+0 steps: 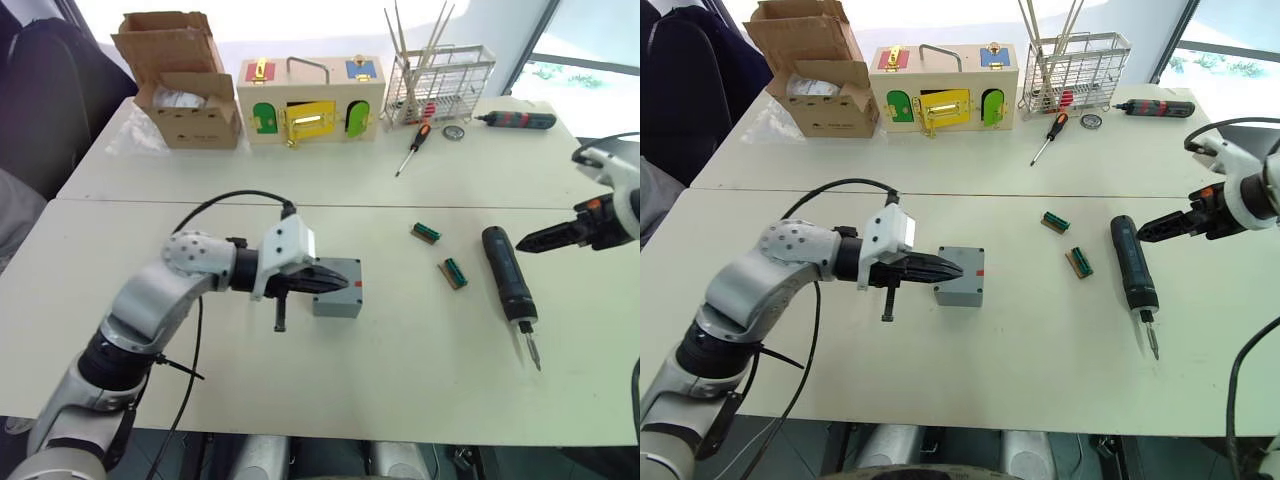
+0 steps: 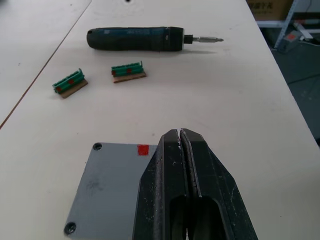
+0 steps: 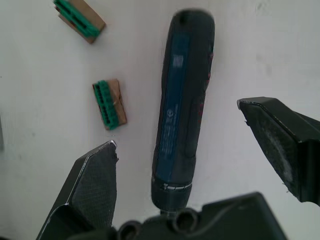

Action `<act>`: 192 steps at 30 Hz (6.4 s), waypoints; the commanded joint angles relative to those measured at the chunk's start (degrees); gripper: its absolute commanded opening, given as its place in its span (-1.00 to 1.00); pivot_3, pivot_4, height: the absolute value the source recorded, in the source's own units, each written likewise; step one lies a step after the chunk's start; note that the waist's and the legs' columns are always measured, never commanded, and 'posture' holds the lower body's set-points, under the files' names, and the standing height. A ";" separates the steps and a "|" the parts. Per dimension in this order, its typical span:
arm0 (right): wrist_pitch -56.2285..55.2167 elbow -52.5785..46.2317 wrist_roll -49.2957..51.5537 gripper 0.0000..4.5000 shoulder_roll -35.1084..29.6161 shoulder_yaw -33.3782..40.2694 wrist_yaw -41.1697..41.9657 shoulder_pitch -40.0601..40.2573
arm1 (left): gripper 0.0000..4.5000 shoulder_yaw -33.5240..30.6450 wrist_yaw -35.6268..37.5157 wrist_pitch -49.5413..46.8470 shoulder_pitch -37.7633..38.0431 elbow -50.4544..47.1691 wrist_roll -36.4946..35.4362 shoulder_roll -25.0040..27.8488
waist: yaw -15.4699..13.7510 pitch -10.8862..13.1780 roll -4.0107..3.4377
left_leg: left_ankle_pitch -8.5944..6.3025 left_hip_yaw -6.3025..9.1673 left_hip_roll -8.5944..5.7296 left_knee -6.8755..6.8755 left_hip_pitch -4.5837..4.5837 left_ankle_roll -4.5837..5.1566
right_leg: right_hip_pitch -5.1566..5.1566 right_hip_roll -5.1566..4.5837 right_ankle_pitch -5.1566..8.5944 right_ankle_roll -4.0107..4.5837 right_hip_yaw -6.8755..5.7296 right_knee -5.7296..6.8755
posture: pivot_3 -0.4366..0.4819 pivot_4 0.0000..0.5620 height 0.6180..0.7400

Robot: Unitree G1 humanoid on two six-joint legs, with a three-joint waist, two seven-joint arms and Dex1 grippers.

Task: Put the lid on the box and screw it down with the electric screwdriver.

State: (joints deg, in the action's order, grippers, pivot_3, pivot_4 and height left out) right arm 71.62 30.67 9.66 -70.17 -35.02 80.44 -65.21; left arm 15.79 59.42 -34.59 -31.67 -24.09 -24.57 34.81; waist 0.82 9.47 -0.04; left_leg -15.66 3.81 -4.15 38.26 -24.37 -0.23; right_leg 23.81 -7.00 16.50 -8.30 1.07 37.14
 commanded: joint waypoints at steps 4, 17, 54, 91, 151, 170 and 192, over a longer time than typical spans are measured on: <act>-2.55 5.98 -7.75 0.99 1.31 -7.86 8.49 -1.11 | -1.00 0.86 -2.13 -1.39 3.11 -7.43 -3.11 -2.62 | -0.19 0.00 0.00 | 0.02 -0.04 -0.01 0.04 -0.06 -0.03 | 0.09 -0.03 0.00 0.00 0.01 0.06 | -0.05 -0.47 0.92; 1.39 14.22 -11.99 0.99 9.11 -8.07 8.10 1.77 | -1.00 5.05 -7.54 -2.78 4.63 -10.68 -0.48 -4.47 | -0.27 -0.01 0.00 | 0.07 -0.06 0.00 0.04 -0.04 -0.12 | 0.13 -0.02 0.00 0.00 0.04 0.12 | -0.05 -0.47 0.92; -5.39 13.27 -9.31 -0.15 12.87 16.80 -10.26 -9.25 | -1.00 -2.91 -7.58 3.67 2.41 5.61 0.24 -3.14 | 0.09 -0.13 0.11 | 0.05 -0.06 -0.07 -0.24 0.51 -0.12 | -0.30 -0.11 0.01 -0.01 0.02 -0.01 | -0.05 -0.47 0.92; -32.90 -55.47 18.87 -0.15 53.80 46.01 -42.61 39.69 | -1.00 4.74 1.02 0.86 -3.37 15.06 8.36 -0.06 | 1.62 -0.17 0.13 | 0.21 0.09 -0.04 -0.10 -0.05 -0.33 | 0.61 -0.02 -0.03 0.01 -0.07 1.05 | -0.05 -0.47 0.92; -52.56 -42.51 9.29 -0.15 52.20 26.91 -42.89 52.96 | -1.00 6.60 -0.42 -0.16 1.87 15.08 11.42 -0.68 | 0.07 -2.22 0.56 | -0.38 0.19 0.10 -1.22 2.99 0.44 | -2.17 0.15 0.16 0.12 0.01 -0.42 | -0.05 -0.47 0.92; -54.47 -40.72 9.65 -0.15 52.66 28.76 -43.86 55.33 | -1.00 7.53 -0.86 0.53 2.30 16.19 12.46 -1.47 | -0.14 -2.76 0.50 | -0.44 0.50 0.13 -1.25 3.02 0.37 | -2.53 0.22 0.19 0.14 -0.03 -1.00 | -0.05 -0.47 0.92; -56.26 -39.39 8.99 -0.15 52.46 28.72 -44.60 56.91 | -1.00 8.23 -0.05 2.21 1.45 17.39 13.85 -2.05 | -0.26 -3.11 0.56 | -0.46 0.74 0.10 -1.29 3.02 0.35 | -2.72 0.20 0.28 0.30 0.00 -1.19 | -0.05 -0.47 0.92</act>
State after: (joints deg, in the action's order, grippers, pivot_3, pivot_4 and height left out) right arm 11.25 -15.42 20.67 -16.89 -3.47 35.35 -11.98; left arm 22.17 59.21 -31.69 -31.04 -8.00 -12.75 32.34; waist 0.56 6.35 0.52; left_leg -16.12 4.56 -4.05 36.96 -21.35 0.12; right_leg 21.08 -6.81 16.79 -8.00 1.07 35.92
